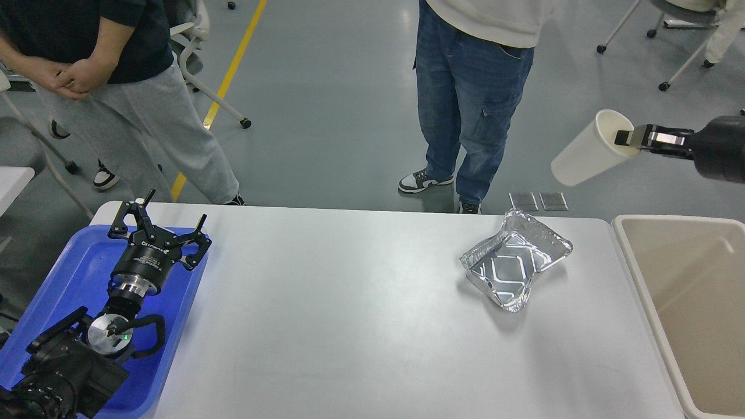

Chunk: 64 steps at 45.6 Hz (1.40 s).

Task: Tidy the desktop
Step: 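Lower the cup into the beige bin and release it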

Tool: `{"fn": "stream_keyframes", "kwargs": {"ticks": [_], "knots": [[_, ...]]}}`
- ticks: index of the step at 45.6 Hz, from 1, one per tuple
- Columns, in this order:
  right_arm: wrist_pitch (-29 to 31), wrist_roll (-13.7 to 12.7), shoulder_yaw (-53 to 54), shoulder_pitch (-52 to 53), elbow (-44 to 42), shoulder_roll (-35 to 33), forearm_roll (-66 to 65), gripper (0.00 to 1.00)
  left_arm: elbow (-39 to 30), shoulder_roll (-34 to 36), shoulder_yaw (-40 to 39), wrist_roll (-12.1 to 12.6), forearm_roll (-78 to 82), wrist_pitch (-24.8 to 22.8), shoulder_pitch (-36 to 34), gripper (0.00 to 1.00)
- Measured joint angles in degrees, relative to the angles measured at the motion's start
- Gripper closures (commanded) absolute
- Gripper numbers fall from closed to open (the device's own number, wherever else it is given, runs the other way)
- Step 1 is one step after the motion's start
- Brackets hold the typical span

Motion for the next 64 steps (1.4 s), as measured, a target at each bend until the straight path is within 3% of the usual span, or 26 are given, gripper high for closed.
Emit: {"fn": "stream_keyframes", "kwargs": {"ticks": [30, 46, 64], "knots": [[-7.71, 0.00, 3.42, -17.60, -9.84, -1.01, 25.12, 1.00, 0.00, 0.00, 0.00, 0.00, 0.00, 0.00, 0.00, 0.00], [-9.05, -0.14, 9.57, -30.22, -18.76, 4.31, 33.32, 1.00, 0.00, 0.00, 0.00, 0.00, 0.00, 0.00, 0.00, 0.00], [-8.74, -0.97, 12.30, -41.71, -36.94, 14.42, 40.31, 1.00, 0.00, 0.00, 0.00, 0.01, 0.00, 0.00, -0.01, 0.00]]}}
